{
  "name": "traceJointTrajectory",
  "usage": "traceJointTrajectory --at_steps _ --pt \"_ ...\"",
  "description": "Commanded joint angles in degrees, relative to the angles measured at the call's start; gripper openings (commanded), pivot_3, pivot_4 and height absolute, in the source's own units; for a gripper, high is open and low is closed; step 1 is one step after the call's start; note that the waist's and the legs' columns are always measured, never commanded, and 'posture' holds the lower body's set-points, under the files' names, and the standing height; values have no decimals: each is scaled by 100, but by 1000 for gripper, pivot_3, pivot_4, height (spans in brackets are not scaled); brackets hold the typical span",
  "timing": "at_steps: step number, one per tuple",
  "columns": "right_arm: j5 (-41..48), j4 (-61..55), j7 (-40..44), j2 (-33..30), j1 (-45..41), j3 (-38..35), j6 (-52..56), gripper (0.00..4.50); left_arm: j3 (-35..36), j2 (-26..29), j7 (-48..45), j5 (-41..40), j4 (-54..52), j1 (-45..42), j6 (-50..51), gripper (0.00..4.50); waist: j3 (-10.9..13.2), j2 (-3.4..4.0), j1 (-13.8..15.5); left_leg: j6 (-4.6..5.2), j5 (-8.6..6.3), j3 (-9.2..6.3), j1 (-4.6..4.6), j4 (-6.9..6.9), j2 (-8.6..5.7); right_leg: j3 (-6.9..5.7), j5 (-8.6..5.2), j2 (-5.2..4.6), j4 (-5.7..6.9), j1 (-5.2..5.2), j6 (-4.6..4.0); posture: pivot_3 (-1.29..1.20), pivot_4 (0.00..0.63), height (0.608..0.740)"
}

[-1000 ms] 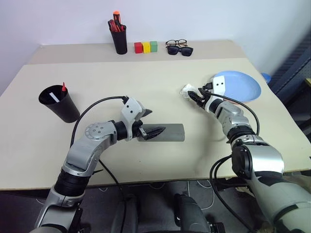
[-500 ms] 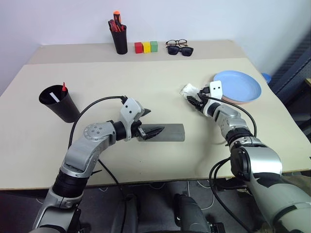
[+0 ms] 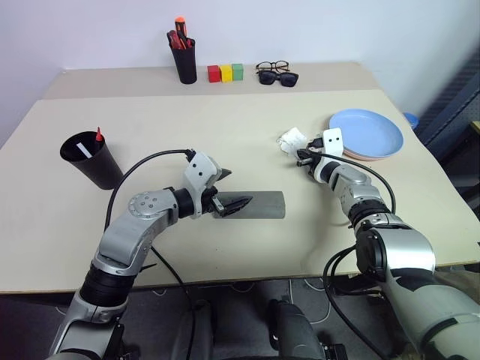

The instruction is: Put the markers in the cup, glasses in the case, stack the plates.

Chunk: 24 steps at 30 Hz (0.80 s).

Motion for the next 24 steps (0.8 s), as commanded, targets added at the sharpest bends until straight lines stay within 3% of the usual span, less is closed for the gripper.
traceJointTrajectory --at_steps 1,16,24 --pt "31 -93 -1 -79 -78 -68 -140 45 65 -3 17 -28 -167 -44 -67 4500 0 0 0 0 0 0 0 0 0 0 0 0 0 0 0 0 150 740" --pt "272 -356 74 -221 -481 -292 -515 45 38 -52 25 -20 -154 -49 -86 4500 1 1 -2 0 0 0 0 0 0 0 0 0 -1 0 0 0 150 740" --pt "225 -317 -577 -913 -995 -438 -889 45 18 -76 5 -6 -104 -92 -112 4500 3 5 28 0 0 0 -1 0 0 0 -1 0 -3 0 -2 0 150 740"
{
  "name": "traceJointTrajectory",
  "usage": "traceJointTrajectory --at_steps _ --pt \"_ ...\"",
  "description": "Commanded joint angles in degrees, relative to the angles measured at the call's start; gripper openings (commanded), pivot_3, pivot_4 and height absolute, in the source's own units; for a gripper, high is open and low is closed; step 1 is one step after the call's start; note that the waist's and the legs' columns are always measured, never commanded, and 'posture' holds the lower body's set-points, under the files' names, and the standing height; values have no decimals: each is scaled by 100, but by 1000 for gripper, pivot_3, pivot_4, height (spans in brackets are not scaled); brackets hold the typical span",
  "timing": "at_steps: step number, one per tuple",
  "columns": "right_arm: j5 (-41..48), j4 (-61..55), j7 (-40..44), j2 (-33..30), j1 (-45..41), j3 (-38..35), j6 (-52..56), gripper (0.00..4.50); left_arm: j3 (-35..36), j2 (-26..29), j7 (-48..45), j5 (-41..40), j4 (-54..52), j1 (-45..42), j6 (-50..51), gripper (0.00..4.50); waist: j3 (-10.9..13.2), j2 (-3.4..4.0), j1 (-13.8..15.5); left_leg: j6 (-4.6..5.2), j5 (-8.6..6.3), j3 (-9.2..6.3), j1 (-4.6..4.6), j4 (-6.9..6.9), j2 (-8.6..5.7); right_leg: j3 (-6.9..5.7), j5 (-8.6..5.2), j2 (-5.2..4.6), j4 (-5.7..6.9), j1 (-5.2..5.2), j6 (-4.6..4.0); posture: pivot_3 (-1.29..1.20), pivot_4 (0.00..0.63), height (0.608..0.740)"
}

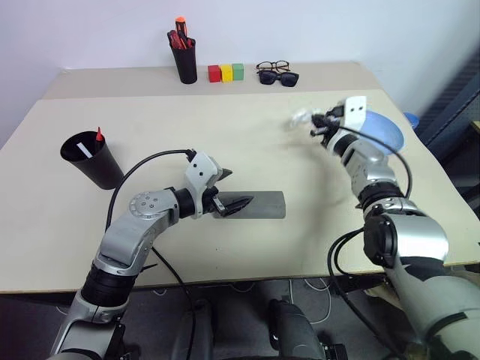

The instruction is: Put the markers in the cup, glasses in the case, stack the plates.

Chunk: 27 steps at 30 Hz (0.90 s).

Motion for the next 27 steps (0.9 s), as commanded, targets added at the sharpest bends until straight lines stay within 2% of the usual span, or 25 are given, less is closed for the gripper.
traceJointTrajectory --at_steps 1,4,5,7,13,17,22,25,27 --pt "-37 -121 -434 -495 -285 -122 -229 45 22 -27 1 -7 -102 -97 -109 4500 0 0 13 0 0 0 0 0 0 0 0 0 -1 0 0 0 150 740" --pt "-101 -23 -618 -825 -245 -91 -202 45 31 -36 6 2 -92 -95 -116 4500 0 0 2 0 0 0 -1 0 0 0 -1 0 -3 0 -1 0 150 740" --pt "-147 2 -654 -921 -204 -54 -191 568 34 -36 8 6 -89 -90 -121 4500 0 0 -9 0 0 0 -1 0 0 0 -1 0 -3 0 -1 0 150 740" --pt "-196 52 -702 -1113 -71 -45 -153 1325 52 -36 11 0 -97 -68 -124 4500 0 0 -22 0 0 0 0 -1 0 0 -1 0 -3 0 -2 0 150 740" --pt "-185 66 -615 -1336 188 -95 -105 4462 122 -41 -18 -25 -111 11 -232 4500 1 1 -41 0 0 1 2 -2 0 3 -1 0 -3 0 -2 0 150 740" --pt "-85 -129 -200 -1369 346 -135 -176 4462 323 -88 22 -77 -271 266 -560 4500 3 5 -30 0 0 1 1 -2 0 3 -1 0 -3 0 -1 0 150 740" --pt "286 -1089 1000 -1347 980 -187 -267 4462 476 139 133 240 -509 917 -1137 4500 3 6 -17 0 0 1 1 -2 0 3 0 0 -4 0 -1 0 150 740" --pt "925 -2977 1839 -1463 2136 -266 688 4462 958 137 283 147 -571 1409 -1479 4500 3 6 37 0 0 1 0 2 0 3 -1 0 -4 1 -1 0 150 740" --pt "1289 -4163 2032 -1582 2892 -379 1402 4462 1190 151 301 78 -642 1672 -1618 4500 3 7 56 0 -1 1 0 1 1 3 -1 -1 -6 3 -1 0 150 740"
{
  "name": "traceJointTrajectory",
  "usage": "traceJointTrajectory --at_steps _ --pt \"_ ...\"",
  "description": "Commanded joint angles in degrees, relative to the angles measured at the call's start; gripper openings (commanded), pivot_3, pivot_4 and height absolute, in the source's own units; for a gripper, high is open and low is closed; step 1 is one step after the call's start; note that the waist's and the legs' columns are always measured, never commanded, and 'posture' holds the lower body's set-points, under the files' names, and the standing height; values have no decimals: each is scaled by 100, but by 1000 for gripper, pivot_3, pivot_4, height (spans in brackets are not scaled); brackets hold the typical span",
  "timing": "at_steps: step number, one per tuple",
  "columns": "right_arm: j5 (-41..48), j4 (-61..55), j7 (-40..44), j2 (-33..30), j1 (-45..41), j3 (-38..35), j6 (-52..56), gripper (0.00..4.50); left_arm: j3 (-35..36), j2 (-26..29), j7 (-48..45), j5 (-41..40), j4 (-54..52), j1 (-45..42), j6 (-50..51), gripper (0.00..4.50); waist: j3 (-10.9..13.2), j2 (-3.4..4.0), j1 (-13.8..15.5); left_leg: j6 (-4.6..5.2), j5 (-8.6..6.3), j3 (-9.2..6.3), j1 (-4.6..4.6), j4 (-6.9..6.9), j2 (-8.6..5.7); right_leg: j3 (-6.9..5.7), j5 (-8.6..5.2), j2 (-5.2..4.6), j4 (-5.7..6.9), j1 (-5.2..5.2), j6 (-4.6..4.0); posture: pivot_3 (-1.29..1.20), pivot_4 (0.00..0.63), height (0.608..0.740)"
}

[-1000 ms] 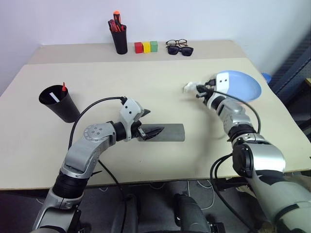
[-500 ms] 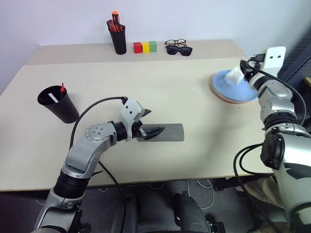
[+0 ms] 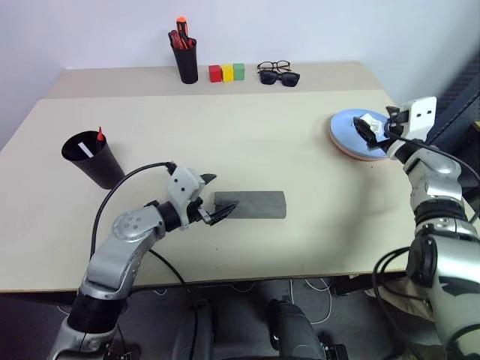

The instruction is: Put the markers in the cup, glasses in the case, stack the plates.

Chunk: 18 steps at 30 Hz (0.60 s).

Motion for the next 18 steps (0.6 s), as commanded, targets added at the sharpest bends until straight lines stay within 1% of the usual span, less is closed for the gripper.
traceJointTrajectory --at_steps 1,3,5,8,13,18 --pt "684 -2072 385 -394 1066 -323 1078 4462 534 97 15 -147 -370 386 -348 4500 0 1 12 0 0 0 -2 2 0 0 0 0 1 -2 0 0 150 740" --pt "951 -3153 378 -554 1921 -563 1586 4462 802 224 -98 -221 -480 750 -462 4500 -1 3 26 -1 -1 1 -3 3 0 0 -1 -2 0 -3 -2 0 150 740" --pt "1173 -3882 263 -658 2557 -863 1948 4462 1016 337 -218 -354 -590 1035 -511 4500 -2 5 0 -2 -2 4 0 2 0 0 -1 -3 -2 -3 -4 0 150 740" --pt "1377 -4660 188 -750 3355 -1266 2286 4462 1328 482 -377 -588 -705 1361 -536 4500 -4 6 -30 -4 -3 5 8 4 4 0 2 -3 -1 -2 -9 0 150 740" --pt "1597 -5225 91 -736 4091 -1746 2558 4462 1525 544 -507 -706 -766 1748 -710 4500 -11 12 -33 -20 -13 7 11 2 7 0 1 -3 -9 -2 -10 0 150 740" --pt "1646 -5434 -6 -698 4353 -1806 2604 4462 1491 466 -471 -679 -695 1818 -870 4500 -11 12 -29 -21 -14 8 6 2 6 0 2 -4 -13 -5 -12 0 150 740"
